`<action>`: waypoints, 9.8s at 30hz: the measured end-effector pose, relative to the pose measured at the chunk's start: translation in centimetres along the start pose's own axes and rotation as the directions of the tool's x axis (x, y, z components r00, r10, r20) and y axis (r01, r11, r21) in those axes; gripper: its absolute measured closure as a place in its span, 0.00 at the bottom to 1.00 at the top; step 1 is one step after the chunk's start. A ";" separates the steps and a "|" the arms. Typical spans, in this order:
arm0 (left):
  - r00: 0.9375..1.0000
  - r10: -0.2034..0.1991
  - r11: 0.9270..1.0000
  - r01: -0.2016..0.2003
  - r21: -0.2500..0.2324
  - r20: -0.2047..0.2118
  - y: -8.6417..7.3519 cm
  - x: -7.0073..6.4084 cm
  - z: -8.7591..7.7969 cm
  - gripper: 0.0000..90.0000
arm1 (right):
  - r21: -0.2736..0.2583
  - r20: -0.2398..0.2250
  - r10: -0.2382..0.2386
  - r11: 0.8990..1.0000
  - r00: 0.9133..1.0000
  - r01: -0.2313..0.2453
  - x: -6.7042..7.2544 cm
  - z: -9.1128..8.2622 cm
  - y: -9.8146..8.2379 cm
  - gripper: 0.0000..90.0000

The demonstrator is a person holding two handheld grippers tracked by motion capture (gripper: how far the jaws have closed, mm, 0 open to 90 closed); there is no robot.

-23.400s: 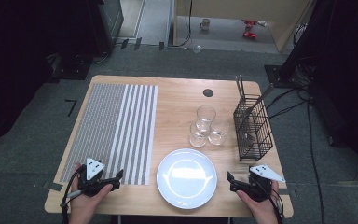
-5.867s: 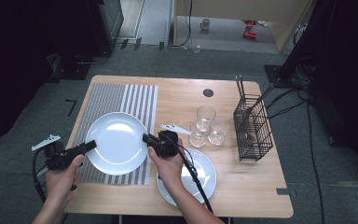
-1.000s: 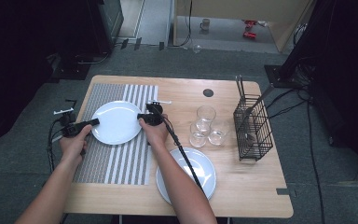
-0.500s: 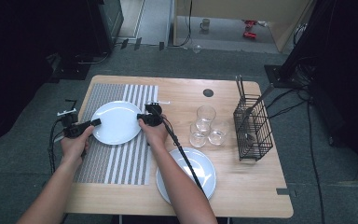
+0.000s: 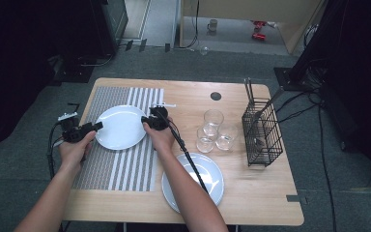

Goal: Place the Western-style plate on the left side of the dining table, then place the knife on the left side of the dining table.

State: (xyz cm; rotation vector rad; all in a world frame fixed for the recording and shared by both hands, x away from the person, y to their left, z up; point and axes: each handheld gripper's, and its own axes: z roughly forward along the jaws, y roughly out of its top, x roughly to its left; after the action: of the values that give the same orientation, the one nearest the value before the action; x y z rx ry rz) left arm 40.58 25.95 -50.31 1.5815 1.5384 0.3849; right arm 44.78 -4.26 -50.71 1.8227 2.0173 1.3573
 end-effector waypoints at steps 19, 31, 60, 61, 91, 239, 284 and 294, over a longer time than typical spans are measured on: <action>0.998 0.051 0.999 -0.052 0.018 0.027 -0.3 -2.5 -2.6 0.34 | -0.046 -0.016 -0.152 0.987 0.988 0.151 1.7 -3.5 -0.7 0.70; 0.993 0.102 0.994 -0.103 0.020 0.051 -0.9 -4.6 -4.2 0.22 | -0.076 -0.018 -0.194 0.978 0.981 0.192 2.4 -5.0 -2.1 0.67; 0.984 0.154 0.988 -0.155 -0.001 0.093 -4.1 -7.2 -8.3 0.17 | -0.049 -0.002 -0.262 0.964 0.965 0.261 5.6 -10.1 -6.4 0.10; 0.983 0.159 0.987 -0.160 0.001 0.092 -4.3 -7.3 -8.5 0.16 | -0.045 -0.002 -0.265 0.963 0.964 0.265 5.6 -10.2 -6.5 0.09; 0.968 0.240 0.967 -0.244 0.067 0.069 -10.0 -9.2 -9.2 0.12 | -0.019 0.008 -0.284 0.959 0.959 0.284 5.0 -14.2 -9.8 0.00; 0.920 0.390 0.914 -0.380 0.141 -0.046 -12.4 -10.0 -7.3 0.12 | -0.247 0.489 -0.152 0.920 0.859 0.304 -13.4 -36.2 -8.9 0.14; 0.920 0.389 0.914 -0.380 0.141 -0.046 -12.4 -10.0 -7.3 0.12 | -0.338 0.493 -0.219 0.844 0.842 0.417 -13.4 -35.5 -8.0 0.81; 0.920 0.389 0.914 -0.380 0.141 -0.046 -12.4 -10.0 -7.3 0.12 | -0.364 0.534 -0.187 0.830 0.824 0.424 -14.4 -36.3 -6.9 0.88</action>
State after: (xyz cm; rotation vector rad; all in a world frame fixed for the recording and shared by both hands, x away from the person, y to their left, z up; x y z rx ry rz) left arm 25.24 17.63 -51.92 2.0005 1.3208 0.5752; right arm 21.72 -34.82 -40.26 1.3520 1.4776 1.0389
